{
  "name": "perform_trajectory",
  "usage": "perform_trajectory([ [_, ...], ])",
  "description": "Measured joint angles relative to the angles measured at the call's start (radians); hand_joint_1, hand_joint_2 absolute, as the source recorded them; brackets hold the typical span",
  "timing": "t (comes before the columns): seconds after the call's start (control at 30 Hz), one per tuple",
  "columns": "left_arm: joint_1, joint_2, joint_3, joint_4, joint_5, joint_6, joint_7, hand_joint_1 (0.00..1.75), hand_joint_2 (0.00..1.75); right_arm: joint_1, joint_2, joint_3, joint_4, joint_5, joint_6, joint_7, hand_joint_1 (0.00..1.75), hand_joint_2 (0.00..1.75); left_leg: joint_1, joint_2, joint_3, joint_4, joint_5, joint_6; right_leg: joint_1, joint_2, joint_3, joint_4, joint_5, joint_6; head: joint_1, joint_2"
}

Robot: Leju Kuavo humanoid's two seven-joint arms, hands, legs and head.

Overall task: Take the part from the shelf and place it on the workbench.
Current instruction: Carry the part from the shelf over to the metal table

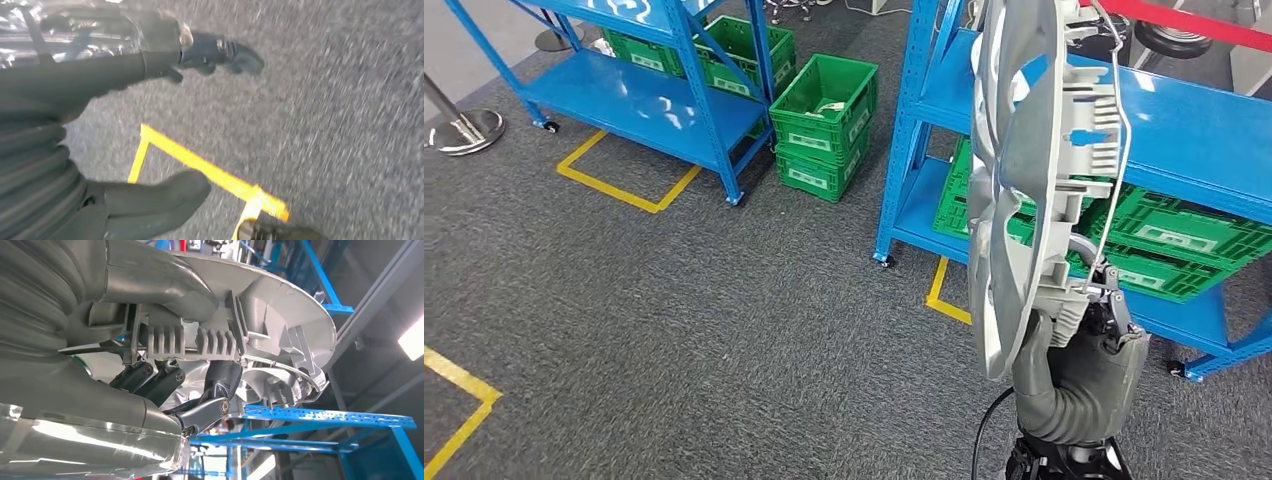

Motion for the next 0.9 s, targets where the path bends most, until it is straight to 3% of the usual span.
perform_trajectory([
  [0.03,0.002,-0.001,0.001,0.000,-0.002,0.000,0.000,0.00,1.75,-0.003,0.000,0.003,0.000,0.001,0.000,0.002,1.75,1.75,-0.002,0.027,-0.006,0.010,-0.008,-0.006,-0.003,-0.012,0.003,-0.008,0.004,-0.002,-0.001,0.000],
  [0.1,0.002,-0.004,0.001,0.001,-0.005,0.000,0.008,0.00,1.75,-0.008,0.001,0.010,-0.001,0.009,0.000,0.010,1.75,1.75,0.003,0.093,-0.046,0.091,-0.060,-0.022,-0.006,-0.040,0.010,-0.019,0.009,-0.005,-0.011,0.000],
  [0.17,0.000,-0.006,0.002,0.001,-0.006,0.000,0.018,0.00,1.75,-0.009,0.001,0.014,-0.002,0.020,0.000,0.023,1.75,1.75,0.018,0.108,-0.109,0.219,-0.119,-0.041,-0.006,-0.069,0.010,-0.019,0.008,-0.005,-0.021,0.000],
  [0.2,0.001,-0.006,0.002,0.001,-0.006,0.000,0.020,0.00,1.75,-0.010,0.001,0.016,-0.001,0.023,0.000,0.030,1.75,1.75,0.025,0.106,-0.128,0.257,-0.128,-0.049,-0.008,-0.083,0.010,-0.018,0.006,-0.003,-0.022,0.000],
  [0.23,0.003,-0.005,0.002,0.001,-0.006,0.000,0.021,0.00,1.75,-0.011,0.001,0.017,-0.001,0.026,0.000,0.035,1.75,1.75,0.031,0.106,-0.128,0.260,-0.118,-0.056,-0.011,-0.095,0.010,-0.016,0.004,0.001,-0.024,0.000],
  [0.3,0.005,-0.004,0.002,0.001,-0.006,0.000,0.018,0.00,1.75,-0.013,0.001,0.019,-0.001,0.031,0.000,0.043,1.75,1.75,0.039,0.126,-0.069,0.160,-0.059,-0.067,-0.018,-0.118,0.013,-0.010,-0.004,0.012,-0.025,0.000],
  [0.33,0.005,-0.003,0.002,0.001,-0.006,0.001,0.015,0.00,1.75,-0.014,0.001,0.020,-0.002,0.032,0.000,0.045,1.75,1.75,0.038,0.151,-0.031,0.096,-0.037,-0.068,-0.019,-0.127,0.015,-0.005,-0.009,0.020,-0.029,0.000],
  [0.37,0.004,-0.002,0.002,0.001,-0.006,0.002,0.011,0.00,1.75,-0.016,0.001,0.020,-0.003,0.034,0.000,0.049,1.75,1.75,0.036,0.172,-0.003,0.046,-0.021,-0.063,-0.020,-0.135,0.017,-0.001,-0.014,0.029,-0.031,0.000],
  [0.43,0.004,-0.002,0.002,0.001,-0.001,0.007,-0.004,0.00,1.75,-0.021,0.000,0.022,-0.005,0.033,0.000,0.056,1.75,1.75,0.027,0.189,0.009,0.016,-0.023,-0.041,-0.018,-0.147,0.020,0.002,-0.018,0.043,-0.032,0.000],
  [0.5,0.006,-0.003,0.002,0.001,0.011,0.012,-0.032,0.00,1.75,-0.032,-0.003,0.024,-0.007,0.038,0.000,0.072,1.75,1.75,0.025,0.169,0.004,0.014,-0.019,-0.019,-0.021,-0.152,0.024,-0.001,-0.021,0.057,-0.028,0.000],
  [0.57,0.005,-0.008,0.003,0.001,0.020,0.013,-0.064,0.00,1.75,-0.043,-0.010,0.026,-0.012,0.051,0.001,0.089,1.75,1.75,0.027,0.146,0.003,0.011,-0.014,-0.003,-0.025,-0.118,0.010,0.036,-0.056,0.065,-0.023,0.000],
  [0.63,0.002,-0.018,0.004,0.001,0.021,0.013,-0.082,0.00,1.75,-0.050,-0.019,0.027,-0.019,0.062,0.000,0.099,1.75,1.75,0.024,0.122,0.002,0.010,-0.011,0.009,-0.023,-0.075,-0.040,0.155,-0.124,0.063,-0.011,0.000],
  [0.7,0.002,-0.027,0.005,0.001,0.024,0.015,-0.080,0.00,1.75,-0.055,-0.026,0.029,-0.022,0.060,0.000,0.105,1.75,1.75,0.016,0.095,0.001,0.010,-0.009,0.016,-0.016,-0.062,-0.097,0.277,-0.166,0.054,0.002,0.000],
  [0.73,0.003,-0.032,0.006,0.002,0.026,0.016,-0.075,0.00,1.75,-0.058,-0.029,0.032,-0.023,0.056,0.000,0.107,1.75,1.75,0.011,0.080,0.002,0.010,-0.008,0.018,-0.012,-0.060,-0.108,0.294,-0.159,0.048,0.006,0.000],
  [0.77,0.003,-0.037,0.007,0.002,0.029,0.017,-0.071,0.00,1.75,-0.062,-0.030,0.035,-0.023,0.051,0.000,0.108,1.75,1.75,0.007,0.064,0.003,0.010,-0.007,0.020,-0.008,-0.056,-0.101,0.270,-0.131,0.039,0.010,0.000],
  [0.83,0.004,-0.046,0.007,0.002,0.032,0.020,-0.067,0.00,1.75,-0.069,-0.033,0.039,-0.023,0.046,0.000,0.109,1.75,1.75,0.002,0.036,0.004,0.010,-0.004,0.023,0.001,-0.028,-0.048,0.142,-0.055,0.016,0.013,0.000],
  [0.9,0.002,-0.054,0.007,0.002,0.032,0.020,-0.061,0.00,1.75,-0.076,-0.035,0.042,-0.024,0.046,0.000,0.109,1.75,1.75,0.001,0.010,-0.001,0.011,0.001,0.020,0.006,0.011,-0.006,0.040,-0.016,-0.002,0.010,0.000],
])
